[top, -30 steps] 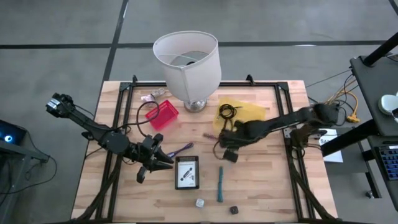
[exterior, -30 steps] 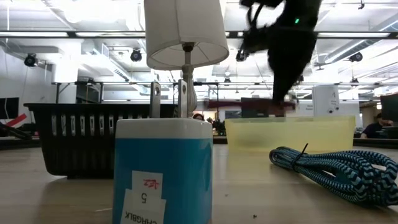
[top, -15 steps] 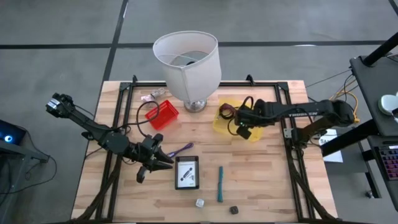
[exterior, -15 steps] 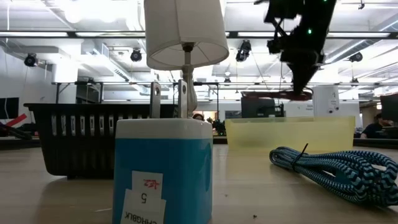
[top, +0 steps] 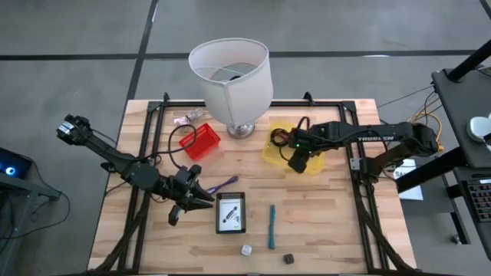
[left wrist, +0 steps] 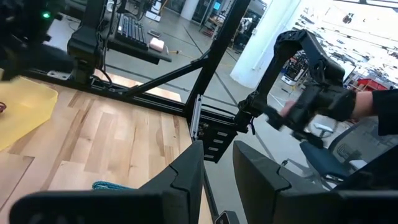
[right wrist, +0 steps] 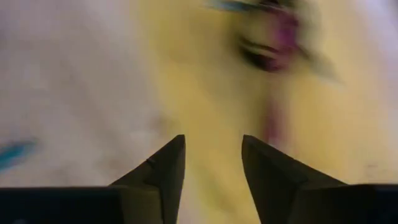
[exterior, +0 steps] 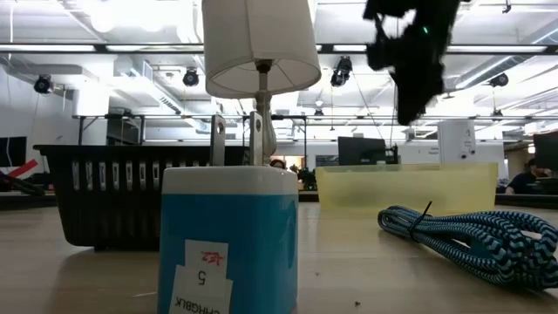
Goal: Pick and place items into bin
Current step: Put the blue charger cable into the yellow bin
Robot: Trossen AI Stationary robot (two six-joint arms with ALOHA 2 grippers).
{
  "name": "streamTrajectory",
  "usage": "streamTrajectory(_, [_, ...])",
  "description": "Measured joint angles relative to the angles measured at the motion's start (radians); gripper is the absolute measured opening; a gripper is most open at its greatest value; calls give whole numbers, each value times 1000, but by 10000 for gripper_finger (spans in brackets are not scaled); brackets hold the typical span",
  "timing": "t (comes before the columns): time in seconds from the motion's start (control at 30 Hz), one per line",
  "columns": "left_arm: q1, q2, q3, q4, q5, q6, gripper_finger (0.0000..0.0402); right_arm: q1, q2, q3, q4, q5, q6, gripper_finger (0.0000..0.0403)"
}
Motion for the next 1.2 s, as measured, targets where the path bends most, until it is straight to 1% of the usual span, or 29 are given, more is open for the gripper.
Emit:
streamTrajectory(0.1, [0, 0, 0, 0, 0, 0, 71, 21, 0, 7, 154, -232, -64, 152])
streamTrajectory(0.17, [0, 0, 0, 0, 0, 0, 71, 48, 0, 3, 286, -358, -112, 153])
streamTrajectory(0.2, [0, 0, 0, 0, 0, 0, 71, 66, 0, 0, 339, -404, -144, 153])
streamTrajectory(0.27, [0, 0, 0, 0, 0, 0, 71, 115, 8, 0, 419, -451, -232, 151])
streamTrajectory(0.43, [0, 0, 0, -8, 0, 0, 71, 259, 47, 1, 496, -459, -562, 150])
streamTrajectory(0.5, [0, 0, 0, -14, 0, 0, 71, 311, 79, 0, 520, -444, -647, 154])
streamTrajectory(0.63, [0, 0, 0, -23, 0, 0, 71, 387, 172, 9, 531, -354, -677, 166])
streamTrajectory(0.83, [0, 0, 0, -23, 0, 0, 71, 457, 331, 59, 532, -352, -750, 186])
streamTrajectory(0.93, [0, 0, 0, -25, 0, 0, 71, 469, 402, 92, 530, -351, -765, 189])
streamTrajectory(1.1, [0, 0, 0, -24, 0, 0, 71, 470, 486, 130, 526, -349, -774, 186])
streamTrajectory(1.2, [0, 0, 0, -26, 0, 0, 71, 470, 511, 133, 523, -350, -832, 183])
